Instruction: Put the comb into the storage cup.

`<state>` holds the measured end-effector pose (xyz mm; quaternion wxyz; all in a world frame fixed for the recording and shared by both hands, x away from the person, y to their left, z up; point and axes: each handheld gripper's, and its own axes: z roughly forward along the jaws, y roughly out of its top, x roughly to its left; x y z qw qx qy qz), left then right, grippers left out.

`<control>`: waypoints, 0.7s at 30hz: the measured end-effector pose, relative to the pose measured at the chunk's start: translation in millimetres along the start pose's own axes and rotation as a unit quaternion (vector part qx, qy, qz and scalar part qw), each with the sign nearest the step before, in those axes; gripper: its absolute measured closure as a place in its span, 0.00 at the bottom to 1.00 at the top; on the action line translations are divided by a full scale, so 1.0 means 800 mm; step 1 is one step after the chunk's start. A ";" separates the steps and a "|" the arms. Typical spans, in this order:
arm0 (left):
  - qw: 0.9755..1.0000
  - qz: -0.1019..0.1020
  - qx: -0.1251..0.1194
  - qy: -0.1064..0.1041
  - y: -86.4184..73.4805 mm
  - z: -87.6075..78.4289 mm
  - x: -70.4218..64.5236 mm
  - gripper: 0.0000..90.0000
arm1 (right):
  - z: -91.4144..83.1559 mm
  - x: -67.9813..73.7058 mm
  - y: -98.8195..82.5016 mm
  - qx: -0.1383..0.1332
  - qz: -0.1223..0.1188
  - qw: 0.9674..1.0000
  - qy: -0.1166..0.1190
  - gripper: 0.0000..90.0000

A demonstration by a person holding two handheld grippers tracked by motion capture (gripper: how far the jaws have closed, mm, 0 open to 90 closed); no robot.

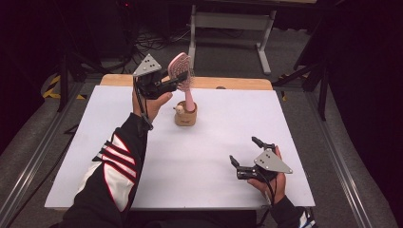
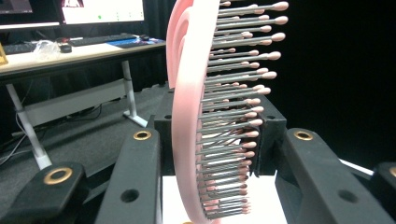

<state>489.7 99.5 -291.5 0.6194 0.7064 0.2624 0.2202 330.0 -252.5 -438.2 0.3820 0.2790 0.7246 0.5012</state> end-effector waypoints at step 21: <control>0.999 -0.033 0.026 0.017 -0.027 0.030 0.017 0.71 | 0.002 0.002 -0.001 0.004 -0.006 1.000 0.012 0.05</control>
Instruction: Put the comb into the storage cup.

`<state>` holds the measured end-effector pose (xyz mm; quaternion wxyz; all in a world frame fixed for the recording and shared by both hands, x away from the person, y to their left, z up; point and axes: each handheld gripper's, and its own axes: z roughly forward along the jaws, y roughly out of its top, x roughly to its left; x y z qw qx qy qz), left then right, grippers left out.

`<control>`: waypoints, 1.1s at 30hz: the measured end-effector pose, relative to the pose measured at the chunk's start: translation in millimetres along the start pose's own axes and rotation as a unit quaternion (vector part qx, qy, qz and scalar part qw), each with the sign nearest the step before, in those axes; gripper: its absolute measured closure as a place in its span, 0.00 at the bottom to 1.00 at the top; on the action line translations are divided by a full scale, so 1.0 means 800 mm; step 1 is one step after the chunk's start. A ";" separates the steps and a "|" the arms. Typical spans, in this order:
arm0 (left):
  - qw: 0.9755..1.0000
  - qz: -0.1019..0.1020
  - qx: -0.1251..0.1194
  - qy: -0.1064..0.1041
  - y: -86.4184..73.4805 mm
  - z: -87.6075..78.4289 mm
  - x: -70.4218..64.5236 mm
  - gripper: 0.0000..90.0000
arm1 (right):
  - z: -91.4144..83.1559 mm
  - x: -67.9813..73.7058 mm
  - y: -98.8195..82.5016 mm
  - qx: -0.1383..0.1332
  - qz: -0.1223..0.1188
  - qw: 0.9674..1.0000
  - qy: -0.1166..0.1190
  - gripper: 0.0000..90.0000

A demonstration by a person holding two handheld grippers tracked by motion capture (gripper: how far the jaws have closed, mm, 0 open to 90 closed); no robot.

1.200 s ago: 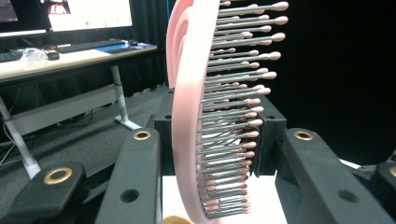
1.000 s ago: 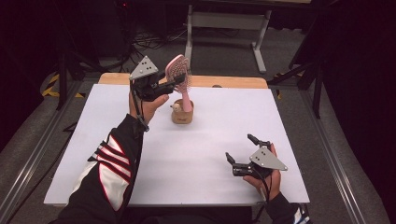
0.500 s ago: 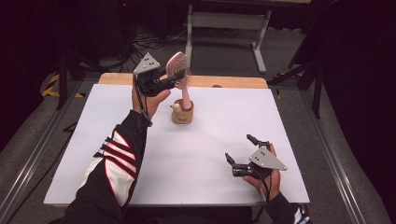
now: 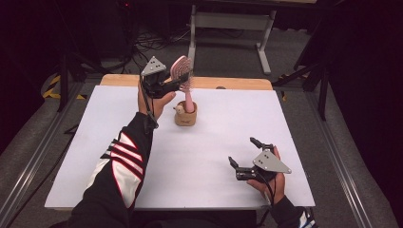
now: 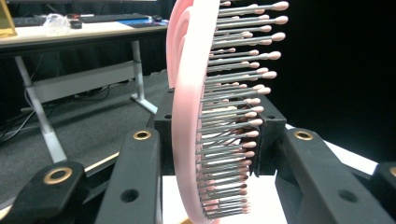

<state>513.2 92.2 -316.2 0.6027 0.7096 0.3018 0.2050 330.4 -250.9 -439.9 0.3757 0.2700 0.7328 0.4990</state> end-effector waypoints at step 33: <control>0.998 -0.058 0.016 -0.005 -0.051 0.017 0.019 0.71 | 0.003 0.004 -0.001 0.011 -0.010 1.000 0.011 0.05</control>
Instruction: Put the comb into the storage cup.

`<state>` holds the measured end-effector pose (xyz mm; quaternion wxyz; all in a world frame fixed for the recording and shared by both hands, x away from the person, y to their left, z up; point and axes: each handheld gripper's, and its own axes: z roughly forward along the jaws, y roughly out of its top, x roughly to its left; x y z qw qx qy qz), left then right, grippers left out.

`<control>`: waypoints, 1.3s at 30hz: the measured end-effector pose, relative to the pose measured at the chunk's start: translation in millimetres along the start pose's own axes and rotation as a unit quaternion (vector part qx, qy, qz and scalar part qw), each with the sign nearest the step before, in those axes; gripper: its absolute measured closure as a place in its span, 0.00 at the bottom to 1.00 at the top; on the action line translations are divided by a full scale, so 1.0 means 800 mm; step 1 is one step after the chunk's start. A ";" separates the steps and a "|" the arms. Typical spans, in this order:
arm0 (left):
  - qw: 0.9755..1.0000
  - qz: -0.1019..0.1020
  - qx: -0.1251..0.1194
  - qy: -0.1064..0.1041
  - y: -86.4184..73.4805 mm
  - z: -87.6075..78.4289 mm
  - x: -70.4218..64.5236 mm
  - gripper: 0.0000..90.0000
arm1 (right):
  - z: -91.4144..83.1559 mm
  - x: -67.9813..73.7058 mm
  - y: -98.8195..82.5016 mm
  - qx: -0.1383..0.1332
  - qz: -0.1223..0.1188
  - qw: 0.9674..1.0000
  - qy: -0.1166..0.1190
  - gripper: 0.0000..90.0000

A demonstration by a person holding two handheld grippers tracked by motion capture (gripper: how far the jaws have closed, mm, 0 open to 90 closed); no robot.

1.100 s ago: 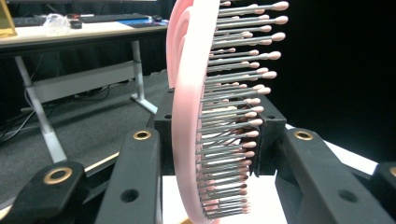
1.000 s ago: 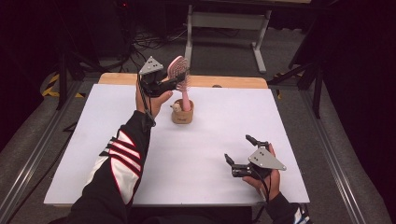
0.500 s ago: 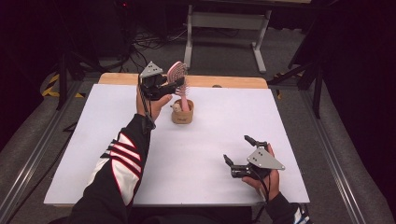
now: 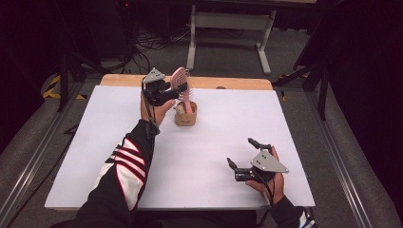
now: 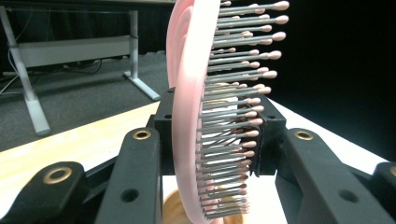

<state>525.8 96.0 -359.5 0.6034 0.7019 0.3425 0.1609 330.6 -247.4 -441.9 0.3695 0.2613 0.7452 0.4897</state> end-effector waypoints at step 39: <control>0.998 -0.021 0.011 0.064 -0.019 0.002 0.060 0.60 | 0.009 0.007 0.000 0.008 -0.016 1.000 0.001 0.06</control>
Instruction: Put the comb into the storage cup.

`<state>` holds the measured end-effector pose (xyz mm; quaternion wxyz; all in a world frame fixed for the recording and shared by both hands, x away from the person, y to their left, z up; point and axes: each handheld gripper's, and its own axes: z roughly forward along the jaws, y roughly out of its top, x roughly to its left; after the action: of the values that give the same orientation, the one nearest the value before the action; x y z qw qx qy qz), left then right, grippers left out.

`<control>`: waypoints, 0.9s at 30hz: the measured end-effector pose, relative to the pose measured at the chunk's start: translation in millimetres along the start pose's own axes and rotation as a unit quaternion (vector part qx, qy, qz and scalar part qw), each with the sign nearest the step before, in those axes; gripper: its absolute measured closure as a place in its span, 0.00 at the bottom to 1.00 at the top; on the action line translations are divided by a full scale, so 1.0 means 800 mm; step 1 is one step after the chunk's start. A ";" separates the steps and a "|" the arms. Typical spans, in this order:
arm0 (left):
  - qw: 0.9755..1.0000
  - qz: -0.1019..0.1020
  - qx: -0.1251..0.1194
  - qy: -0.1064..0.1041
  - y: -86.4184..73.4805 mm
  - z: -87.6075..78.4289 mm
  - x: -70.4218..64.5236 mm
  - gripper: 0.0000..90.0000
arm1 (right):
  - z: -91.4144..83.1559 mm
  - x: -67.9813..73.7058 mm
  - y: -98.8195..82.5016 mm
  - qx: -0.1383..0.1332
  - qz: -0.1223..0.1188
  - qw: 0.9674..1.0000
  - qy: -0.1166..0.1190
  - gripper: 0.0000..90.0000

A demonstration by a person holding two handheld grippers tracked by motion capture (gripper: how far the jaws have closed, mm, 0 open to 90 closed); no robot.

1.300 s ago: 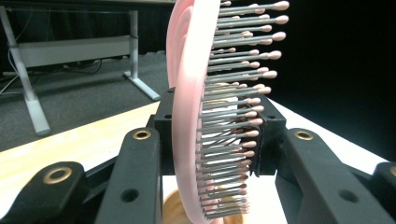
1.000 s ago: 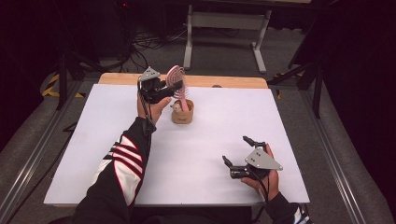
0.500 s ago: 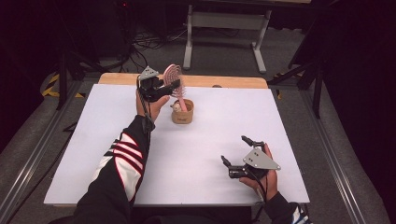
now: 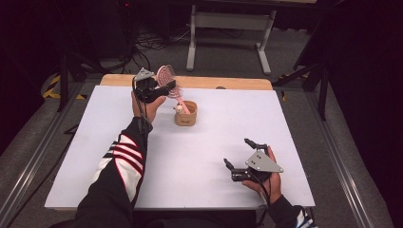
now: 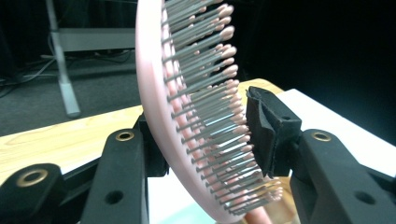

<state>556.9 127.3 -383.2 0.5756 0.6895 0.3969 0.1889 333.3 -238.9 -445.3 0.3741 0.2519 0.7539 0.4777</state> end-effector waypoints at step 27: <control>1.000 -0.001 -0.003 0.012 -0.004 -0.011 0.014 0.48 | 0.000 0.000 -0.001 0.001 0.001 1.000 0.002 0.06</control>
<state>556.2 141.5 -385.8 0.5730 0.6853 0.4037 0.1977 333.8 -239.2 -445.6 0.3717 0.2516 0.7551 0.4779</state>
